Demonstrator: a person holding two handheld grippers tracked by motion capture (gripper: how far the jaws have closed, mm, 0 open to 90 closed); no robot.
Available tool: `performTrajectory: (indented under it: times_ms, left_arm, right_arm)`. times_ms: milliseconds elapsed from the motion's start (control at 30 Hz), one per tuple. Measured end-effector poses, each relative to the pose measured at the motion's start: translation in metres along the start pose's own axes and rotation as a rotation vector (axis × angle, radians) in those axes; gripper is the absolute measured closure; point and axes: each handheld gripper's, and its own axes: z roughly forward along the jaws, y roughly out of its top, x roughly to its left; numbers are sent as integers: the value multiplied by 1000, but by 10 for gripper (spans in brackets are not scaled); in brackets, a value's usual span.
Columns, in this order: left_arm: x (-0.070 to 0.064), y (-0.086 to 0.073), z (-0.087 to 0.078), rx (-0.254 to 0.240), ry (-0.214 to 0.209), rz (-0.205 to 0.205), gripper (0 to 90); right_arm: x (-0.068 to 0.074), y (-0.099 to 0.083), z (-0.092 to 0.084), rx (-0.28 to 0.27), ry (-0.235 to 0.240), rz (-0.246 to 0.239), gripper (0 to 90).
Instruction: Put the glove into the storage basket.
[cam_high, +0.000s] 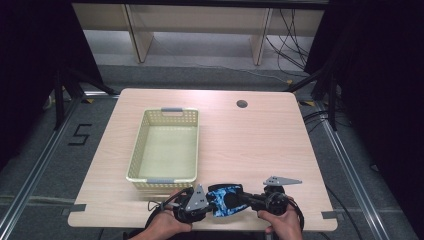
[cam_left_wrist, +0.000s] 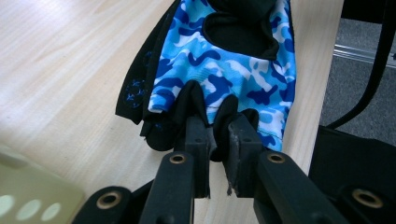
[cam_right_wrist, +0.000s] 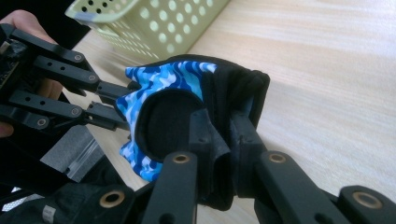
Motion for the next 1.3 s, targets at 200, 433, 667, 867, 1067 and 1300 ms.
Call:
performTrajectory:
  times_ms: [200,433,667,867,1067,1300]
  left_arm:
    - [0,5,-7,0,3,24,803]
    - [1,9,-28,-18,22,26,801]
    - [9,16,-52,-31,44,19,801]
    - [25,20,-73,-35,51,68,798]
    - [39,20,-85,-4,92,79,798]
    - [69,22,-99,-15,136,46,794]
  right_arm:
    - [7,3,-5,-13,14,-4,819]
    - [23,13,-8,-13,27,-1,818]
    - [40,31,-8,-42,41,-44,817]
    - [54,47,-3,-68,73,-60,816]
    - [64,65,8,-71,69,-109,817]
    - [69,100,29,-65,82,-138,817]
